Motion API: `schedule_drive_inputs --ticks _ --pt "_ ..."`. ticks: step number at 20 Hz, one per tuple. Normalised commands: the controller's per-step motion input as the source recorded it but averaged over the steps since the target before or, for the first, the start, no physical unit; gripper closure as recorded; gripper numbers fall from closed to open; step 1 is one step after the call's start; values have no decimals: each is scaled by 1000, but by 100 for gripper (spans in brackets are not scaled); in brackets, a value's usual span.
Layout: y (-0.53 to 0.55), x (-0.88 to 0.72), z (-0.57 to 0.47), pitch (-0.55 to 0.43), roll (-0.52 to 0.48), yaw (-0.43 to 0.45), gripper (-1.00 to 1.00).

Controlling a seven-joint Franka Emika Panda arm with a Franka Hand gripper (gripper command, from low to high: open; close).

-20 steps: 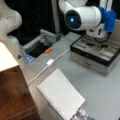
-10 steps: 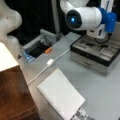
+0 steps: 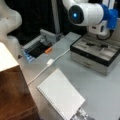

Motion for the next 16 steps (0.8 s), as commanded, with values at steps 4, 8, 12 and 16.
schedule_drive_inputs --ticks 4,8,12,16 --pt "254 187 112 100 79 -149 -100" --pt "158 193 112 104 73 -142 -100" --pt "96 163 43 88 61 -127 -100" --pt "113 151 33 69 54 -115 -100"
